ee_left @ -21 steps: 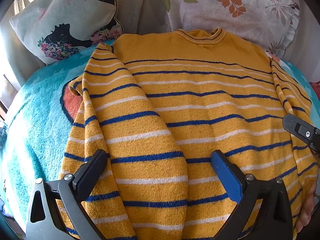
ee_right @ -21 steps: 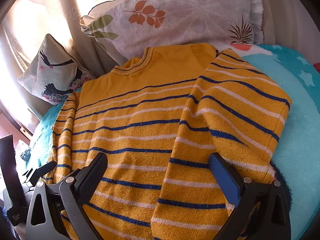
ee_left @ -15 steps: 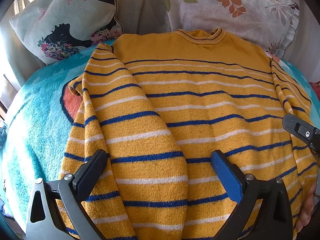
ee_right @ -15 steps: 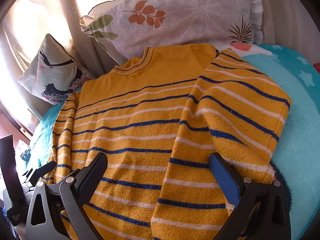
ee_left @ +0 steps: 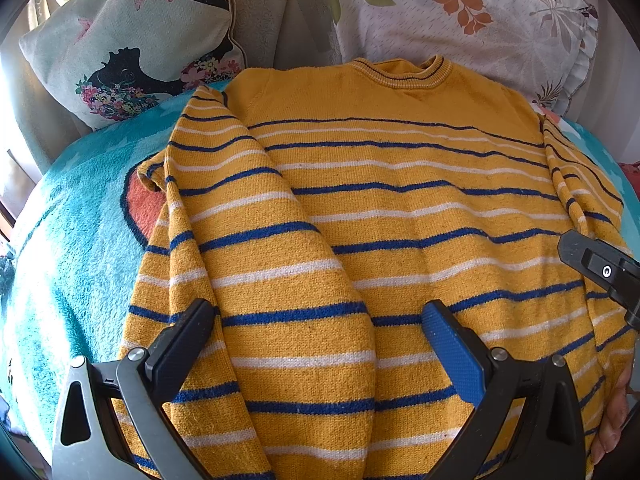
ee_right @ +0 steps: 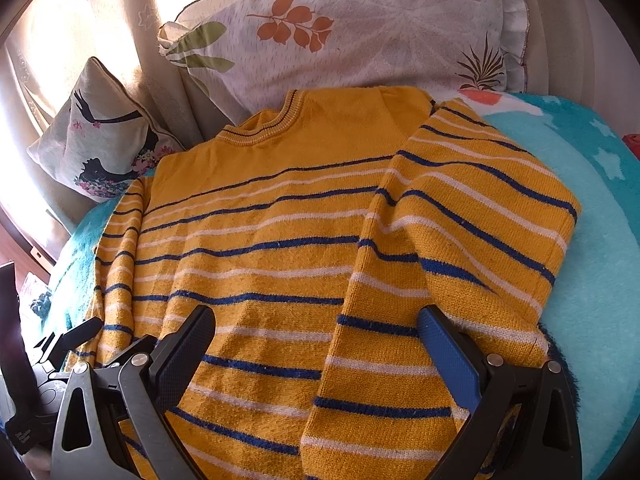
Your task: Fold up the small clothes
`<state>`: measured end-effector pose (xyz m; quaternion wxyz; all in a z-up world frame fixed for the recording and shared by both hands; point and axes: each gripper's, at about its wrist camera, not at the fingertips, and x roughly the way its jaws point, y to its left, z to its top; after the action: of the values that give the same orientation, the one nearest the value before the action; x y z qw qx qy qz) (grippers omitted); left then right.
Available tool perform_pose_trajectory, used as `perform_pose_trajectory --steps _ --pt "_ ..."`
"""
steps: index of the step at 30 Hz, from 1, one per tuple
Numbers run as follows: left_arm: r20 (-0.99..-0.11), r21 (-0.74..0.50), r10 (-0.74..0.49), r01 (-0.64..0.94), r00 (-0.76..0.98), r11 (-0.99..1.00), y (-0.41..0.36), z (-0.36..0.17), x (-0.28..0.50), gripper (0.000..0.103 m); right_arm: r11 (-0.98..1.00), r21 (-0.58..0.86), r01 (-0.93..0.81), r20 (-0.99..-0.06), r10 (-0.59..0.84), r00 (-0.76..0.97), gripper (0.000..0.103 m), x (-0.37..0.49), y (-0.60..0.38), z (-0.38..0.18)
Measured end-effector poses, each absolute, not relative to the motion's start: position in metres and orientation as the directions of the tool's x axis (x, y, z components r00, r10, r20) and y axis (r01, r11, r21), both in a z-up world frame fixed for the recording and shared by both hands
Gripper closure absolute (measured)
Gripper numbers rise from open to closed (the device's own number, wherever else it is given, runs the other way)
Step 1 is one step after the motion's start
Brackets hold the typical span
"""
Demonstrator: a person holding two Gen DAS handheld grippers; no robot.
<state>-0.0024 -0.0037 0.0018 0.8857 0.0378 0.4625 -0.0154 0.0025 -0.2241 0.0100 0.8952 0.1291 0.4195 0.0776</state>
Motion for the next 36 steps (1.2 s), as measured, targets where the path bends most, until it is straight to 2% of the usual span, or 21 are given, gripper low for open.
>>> perform_pose_trajectory --steps 16,36 --pt "-0.819 0.059 0.015 0.059 0.573 0.997 -0.0038 0.0017 -0.0014 0.000 0.967 0.254 -0.010 -0.772 0.209 0.600 0.000 0.0050 -0.2204 0.0096" --pt "-0.816 0.064 0.020 0.055 0.577 0.996 -0.0010 0.0022 -0.0031 0.000 0.968 0.252 -0.015 -0.755 0.206 0.622 0.001 0.0026 -0.2221 0.0100"
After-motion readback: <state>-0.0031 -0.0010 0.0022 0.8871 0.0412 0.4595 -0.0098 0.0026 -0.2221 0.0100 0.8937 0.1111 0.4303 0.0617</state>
